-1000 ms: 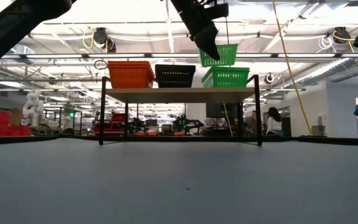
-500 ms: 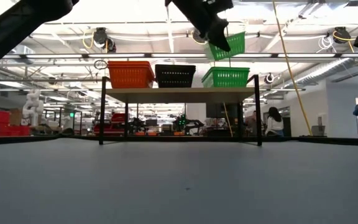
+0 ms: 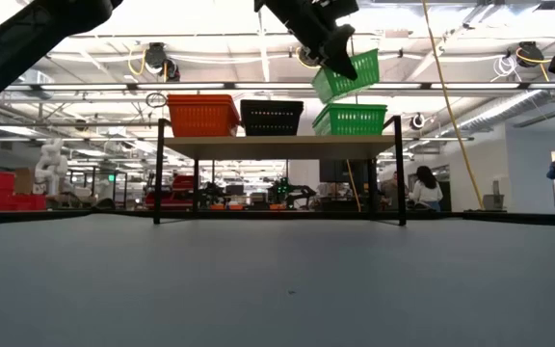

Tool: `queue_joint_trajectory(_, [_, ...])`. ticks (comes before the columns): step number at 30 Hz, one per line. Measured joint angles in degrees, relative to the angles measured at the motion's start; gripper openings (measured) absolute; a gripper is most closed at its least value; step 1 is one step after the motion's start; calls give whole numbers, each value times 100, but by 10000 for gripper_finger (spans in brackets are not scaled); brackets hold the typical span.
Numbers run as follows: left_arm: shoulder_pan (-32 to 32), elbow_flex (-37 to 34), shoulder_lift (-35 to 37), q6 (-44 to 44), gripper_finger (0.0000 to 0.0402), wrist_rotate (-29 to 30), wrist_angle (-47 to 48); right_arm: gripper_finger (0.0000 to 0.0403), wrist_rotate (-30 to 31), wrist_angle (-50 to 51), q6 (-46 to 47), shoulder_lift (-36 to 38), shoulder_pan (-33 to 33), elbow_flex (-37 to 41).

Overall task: Stack baskets on shelf by color
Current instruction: Stack the green bin on the other green bins on the shelf

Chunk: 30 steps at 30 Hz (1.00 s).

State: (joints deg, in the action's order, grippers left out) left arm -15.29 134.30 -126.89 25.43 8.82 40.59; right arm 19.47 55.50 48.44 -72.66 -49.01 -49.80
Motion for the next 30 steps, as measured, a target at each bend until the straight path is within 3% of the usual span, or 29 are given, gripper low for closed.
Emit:
queue_joint_trajectory(15, [-7,0,1,13,25,22,34,128,1,1,-12,0,0,0])
queue_joint_trajectory(22, [2,0,2,122,6,29,26,128,4,1,-12,0,0,0])
queue_joint_trajectory(30, [2,0,1,96,30,124,34,128,4,1,-10,0,0,0])
